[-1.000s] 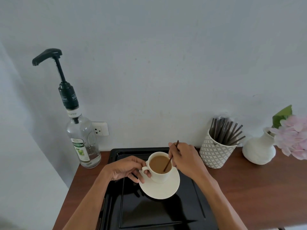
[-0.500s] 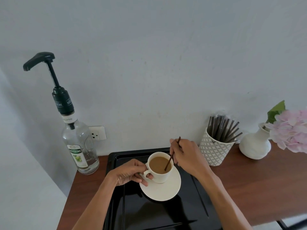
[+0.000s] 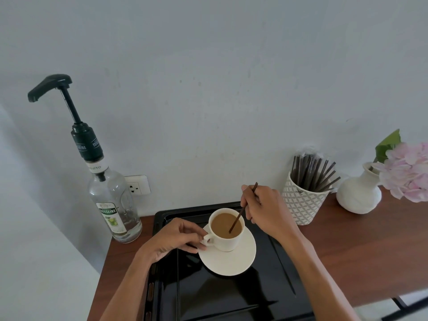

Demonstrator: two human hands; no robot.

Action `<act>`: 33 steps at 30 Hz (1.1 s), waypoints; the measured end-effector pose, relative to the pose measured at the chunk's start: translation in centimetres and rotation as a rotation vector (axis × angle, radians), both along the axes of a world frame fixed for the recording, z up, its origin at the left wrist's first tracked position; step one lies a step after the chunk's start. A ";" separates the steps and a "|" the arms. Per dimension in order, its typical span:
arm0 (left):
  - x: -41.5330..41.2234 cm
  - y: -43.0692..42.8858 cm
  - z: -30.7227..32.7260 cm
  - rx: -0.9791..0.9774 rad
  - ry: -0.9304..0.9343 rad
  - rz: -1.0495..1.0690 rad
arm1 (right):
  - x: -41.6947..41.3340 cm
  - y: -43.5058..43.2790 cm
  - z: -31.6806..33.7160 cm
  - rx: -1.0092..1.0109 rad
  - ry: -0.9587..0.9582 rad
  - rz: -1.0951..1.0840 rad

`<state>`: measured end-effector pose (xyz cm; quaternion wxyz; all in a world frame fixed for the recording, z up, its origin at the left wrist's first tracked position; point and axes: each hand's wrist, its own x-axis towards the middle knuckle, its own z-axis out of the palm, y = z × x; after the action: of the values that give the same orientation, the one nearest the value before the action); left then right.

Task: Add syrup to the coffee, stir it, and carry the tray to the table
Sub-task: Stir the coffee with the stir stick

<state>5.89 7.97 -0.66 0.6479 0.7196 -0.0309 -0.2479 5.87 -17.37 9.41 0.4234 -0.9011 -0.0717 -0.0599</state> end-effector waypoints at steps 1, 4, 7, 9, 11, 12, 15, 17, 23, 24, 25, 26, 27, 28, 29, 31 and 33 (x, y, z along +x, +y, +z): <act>-0.6 0.0 0.1 -0.004 -0.035 0.003 | -0.1 0.0 -0.1 0.003 -0.002 0.001; -2.2 -0.9 0.1 0.057 -0.198 0.074 | -0.3 -0.1 -0.2 -0.002 -0.005 0.003; -2.8 -2.0 -0.2 0.164 -0.339 0.189 | -0.5 0.0 -0.3 0.003 -0.010 0.008; -2.8 -2.2 -0.2 0.196 -0.376 0.223 | -0.6 0.0 -0.1 0.016 -0.020 0.014; -2.7 -2.1 -0.1 0.213 -0.391 0.243 | -0.7 0.1 0.0 0.020 -0.040 0.023; -2.6 -2.0 0.0 0.223 -0.396 0.244 | -0.8 0.2 0.1 0.018 -0.054 0.028; -2.3 -1.8 0.4 0.247 -0.410 0.223 | -1.1 0.2 0.3 0.005 -0.121 0.031; -2.2 -1.7 0.4 0.249 -0.411 0.225 | -1.3 0.2 0.5 0.010 -0.181 0.013; -3.0 -1.6 -0.1 0.305 -0.427 0.267 | -1.3 0.6 -0.2 0.066 -0.219 -0.034; -3.5 -1.5 -0.1 0.312 -0.429 0.296 | -1.3 0.6 -0.4 0.117 -0.232 -0.057; -4.0 -1.2 0.0 0.328 -0.435 0.328 | -1.3 0.6 -0.5 0.155 -0.247 -0.078; -4.6 -0.8 0.1 0.349 -0.437 0.358 | -1.3 0.6 -0.6 0.189 -0.249 -0.093; -5.3 -0.4 0.3 0.371 -0.433 0.384 | -1.3 0.6 -0.8 0.226 -0.238 -0.102; -6.1 0.1 0.4 0.391 -0.427 0.411 | -1.4 0.7 -0.9 0.270 -0.222 -0.113; -7.0 0.7 0.6 0.412 -0.430 0.446 | -1.6 0.9 -1.1 0.318 -0.207 -0.128; -8.9 2.2 0.7 0.486 -0.476 0.546 | -2.1 1.4 -1.5 0.426 -0.164 -0.155; -11.0 3.5 0.9 0.572 -0.535 0.629 | -2.9 2.3 -2.0 0.532 -0.104 -0.137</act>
<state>-5.08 11.48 0.21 0.4375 0.8812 0.0918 0.1540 2.97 -15.06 7.45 0.6358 -0.7567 -0.0142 -0.1514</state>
